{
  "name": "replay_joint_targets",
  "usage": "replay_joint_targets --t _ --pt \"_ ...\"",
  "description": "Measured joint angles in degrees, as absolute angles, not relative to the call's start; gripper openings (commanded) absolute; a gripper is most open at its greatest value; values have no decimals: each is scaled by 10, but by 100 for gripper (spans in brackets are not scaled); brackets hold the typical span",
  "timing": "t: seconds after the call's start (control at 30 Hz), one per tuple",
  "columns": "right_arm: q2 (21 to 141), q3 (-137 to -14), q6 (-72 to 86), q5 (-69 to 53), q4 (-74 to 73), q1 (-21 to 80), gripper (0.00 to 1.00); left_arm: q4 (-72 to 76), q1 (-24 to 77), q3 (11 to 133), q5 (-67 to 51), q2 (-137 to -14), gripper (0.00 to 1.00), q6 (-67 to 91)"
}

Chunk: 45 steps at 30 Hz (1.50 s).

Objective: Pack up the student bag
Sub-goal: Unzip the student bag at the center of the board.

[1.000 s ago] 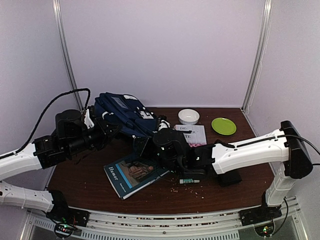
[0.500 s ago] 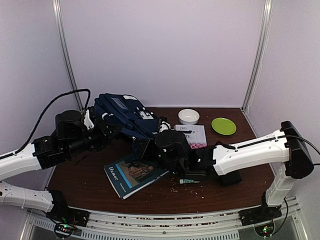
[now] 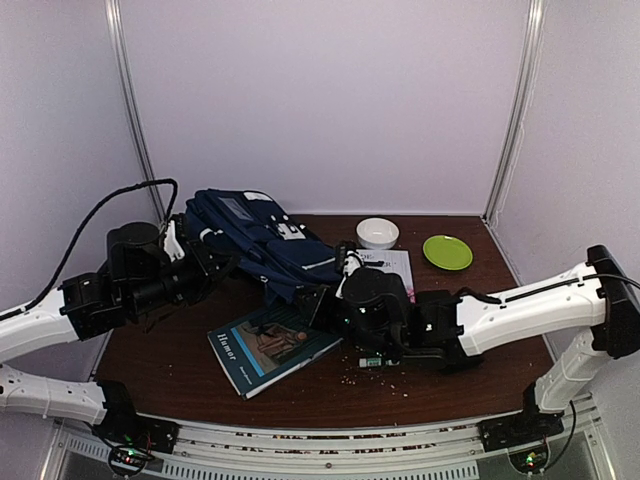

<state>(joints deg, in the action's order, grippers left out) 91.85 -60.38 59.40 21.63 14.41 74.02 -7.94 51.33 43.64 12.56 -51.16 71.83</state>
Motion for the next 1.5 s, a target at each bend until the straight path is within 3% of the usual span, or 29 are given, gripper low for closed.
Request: replay_joint_targets --t 0.67,1.03,1.33,1.5 --pt "758 -411 622 245 94 741 0 -112 502 391 131 -452 0 715" --pt "754 -395 635 260 4 726 0 -130 495 326 128 -394 0 712" --pt "760 -387 611 246 -25 731 0 -206 494 199 118 -294 0 714" --pt "760 -391 554 212 4 743 30 -235 494 197 118 -294 0 710"
